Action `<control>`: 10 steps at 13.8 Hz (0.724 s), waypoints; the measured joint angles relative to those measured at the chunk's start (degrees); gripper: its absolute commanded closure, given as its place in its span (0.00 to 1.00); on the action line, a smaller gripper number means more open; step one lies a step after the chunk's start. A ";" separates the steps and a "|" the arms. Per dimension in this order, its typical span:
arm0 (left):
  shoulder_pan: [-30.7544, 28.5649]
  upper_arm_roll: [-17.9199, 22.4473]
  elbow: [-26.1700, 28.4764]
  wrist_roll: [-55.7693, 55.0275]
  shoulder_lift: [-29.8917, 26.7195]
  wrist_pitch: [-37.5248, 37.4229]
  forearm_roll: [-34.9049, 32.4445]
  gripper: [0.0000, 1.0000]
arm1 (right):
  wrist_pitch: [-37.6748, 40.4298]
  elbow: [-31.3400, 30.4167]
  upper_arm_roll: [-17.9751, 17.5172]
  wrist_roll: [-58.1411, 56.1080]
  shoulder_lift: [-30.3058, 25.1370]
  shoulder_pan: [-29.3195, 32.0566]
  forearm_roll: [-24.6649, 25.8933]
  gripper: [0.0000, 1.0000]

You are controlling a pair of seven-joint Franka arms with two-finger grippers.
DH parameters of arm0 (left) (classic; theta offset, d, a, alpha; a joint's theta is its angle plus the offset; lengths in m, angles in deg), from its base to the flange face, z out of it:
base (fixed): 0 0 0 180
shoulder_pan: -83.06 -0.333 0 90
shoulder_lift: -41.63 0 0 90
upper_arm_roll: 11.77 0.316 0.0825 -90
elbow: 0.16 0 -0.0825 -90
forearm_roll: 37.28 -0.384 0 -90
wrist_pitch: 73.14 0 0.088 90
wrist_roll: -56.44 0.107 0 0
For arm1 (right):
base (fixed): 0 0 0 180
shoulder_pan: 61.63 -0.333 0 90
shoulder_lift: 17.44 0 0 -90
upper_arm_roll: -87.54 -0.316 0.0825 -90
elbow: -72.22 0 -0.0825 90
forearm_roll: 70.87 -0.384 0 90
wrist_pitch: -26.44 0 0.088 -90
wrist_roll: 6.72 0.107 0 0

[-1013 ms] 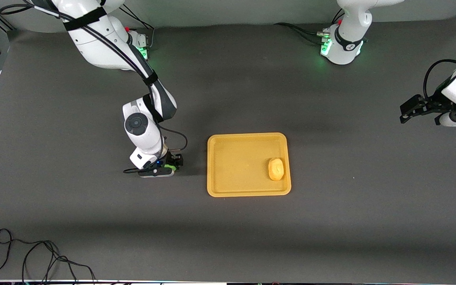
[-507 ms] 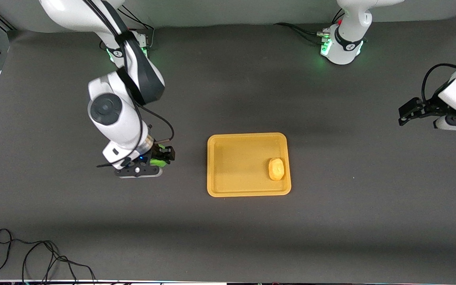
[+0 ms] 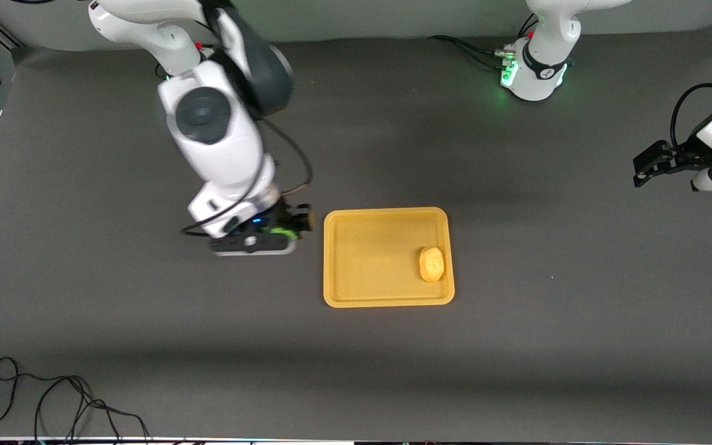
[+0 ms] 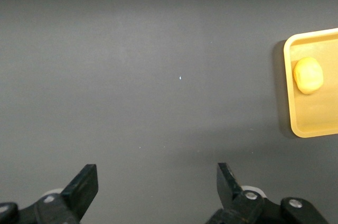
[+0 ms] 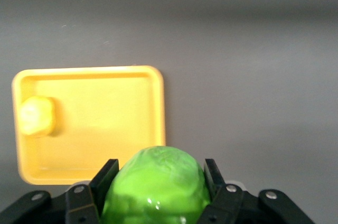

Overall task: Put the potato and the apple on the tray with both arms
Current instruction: 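Lift the green apple with the right gripper and carry it over the tray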

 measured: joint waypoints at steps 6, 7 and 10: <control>-1.67 0.39 -0.18 0.16 1.24 0.17 0.00 0.00 | -1.69 12.96 -1.33 14.14 14.40 -7.54 0.05 0.44; -1.67 0.32 -1.05 0.16 2.03 0.17 0.01 0.00 | -3.57 13.20 -1.35 14.40 16.38 -7.70 0.05 0.44; -1.53 -0.17 -6.01 0.16 5.78 -2.42 0.10 0.00 | -9.68 13.46 -1.31 14.44 22.60 -7.42 0.10 0.44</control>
